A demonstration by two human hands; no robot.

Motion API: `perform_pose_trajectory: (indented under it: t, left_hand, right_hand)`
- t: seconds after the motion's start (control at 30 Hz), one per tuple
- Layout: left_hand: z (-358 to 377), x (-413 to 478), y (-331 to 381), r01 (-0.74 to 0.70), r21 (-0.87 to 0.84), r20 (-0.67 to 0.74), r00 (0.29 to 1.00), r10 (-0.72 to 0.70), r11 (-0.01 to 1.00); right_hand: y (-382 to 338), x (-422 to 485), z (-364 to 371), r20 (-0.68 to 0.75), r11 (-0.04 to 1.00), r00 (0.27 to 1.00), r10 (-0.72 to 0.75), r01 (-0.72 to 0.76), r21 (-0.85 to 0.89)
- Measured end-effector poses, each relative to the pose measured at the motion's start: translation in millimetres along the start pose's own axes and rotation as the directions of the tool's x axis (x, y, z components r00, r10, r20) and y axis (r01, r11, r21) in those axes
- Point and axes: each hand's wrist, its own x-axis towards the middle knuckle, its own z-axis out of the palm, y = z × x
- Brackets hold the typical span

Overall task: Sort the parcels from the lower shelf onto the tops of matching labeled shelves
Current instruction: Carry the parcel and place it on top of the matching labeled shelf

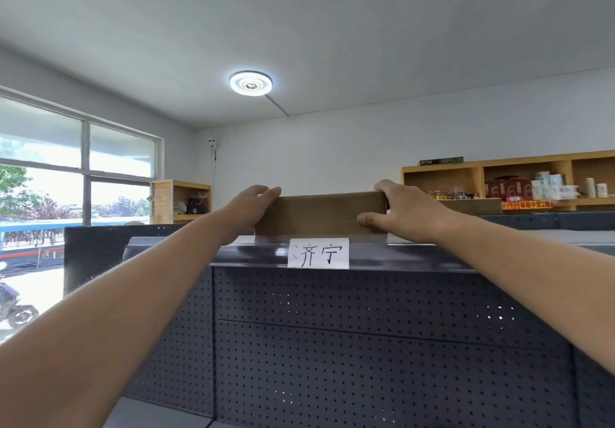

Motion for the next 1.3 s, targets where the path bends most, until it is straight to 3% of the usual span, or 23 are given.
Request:
perform_pose_trajectory:
  t: [0.13,0.23,0.33,0.4,0.6,0.73,0.87,1.3]
  left_hand:
    - [16.8,-36.2,9.3,-0.215,0.209,-0.109,0.964,0.241,0.954]
    - [30.7,-70.5,15.2,-0.371,0.387,-0.116,0.889,0.444,0.844]
    - [48.1,-102.0,13.2,-0.423,0.556,-0.118,0.812,0.571,0.716]
    - [59.9,-118.6,9.9,-0.438,0.576,-0.132,0.783,0.607,0.690]
    - [93.1,-151.8,-14.5,-0.451,0.525,-0.163,0.779,0.606,0.722]
    - [123.0,-173.9,-34.9,-0.434,0.513,-0.156,0.802,0.577,0.741]
    - [157.9,-192.8,-49.4,-0.421,0.502,-0.137,0.824,0.550,0.755]
    - [269.2,-215.9,-88.4,-0.366,0.474,-0.074,0.890,0.450,0.801]
  right_hand:
    - [-9.2,-24.8,4.7,-0.215,0.995,0.976,-0.042,0.022,-0.096]
    - [-11.1,-46.4,10.5,-0.332,0.985,0.934,-0.131,0.085,-0.150]
    - [-0.9,-70.1,16.2,-0.403,0.962,0.885,-0.236,0.152,-0.229]
    - [10.7,-88.8,20.6,-0.423,0.953,0.865,-0.270,0.176,-0.248]
    - [45.7,-150.6,32.4,-0.483,0.952,0.829,-0.281,0.175,-0.253]
    - [72.0,-188.7,37.7,-0.471,0.977,0.857,-0.207,0.156,-0.144]
    - [104.0,-225.3,45.9,-0.404,0.993,0.907,-0.121,0.105,-0.062]
    - [219.9,-294.6,96.4,-0.141,0.994,0.985,0.101,-0.106,-0.029]
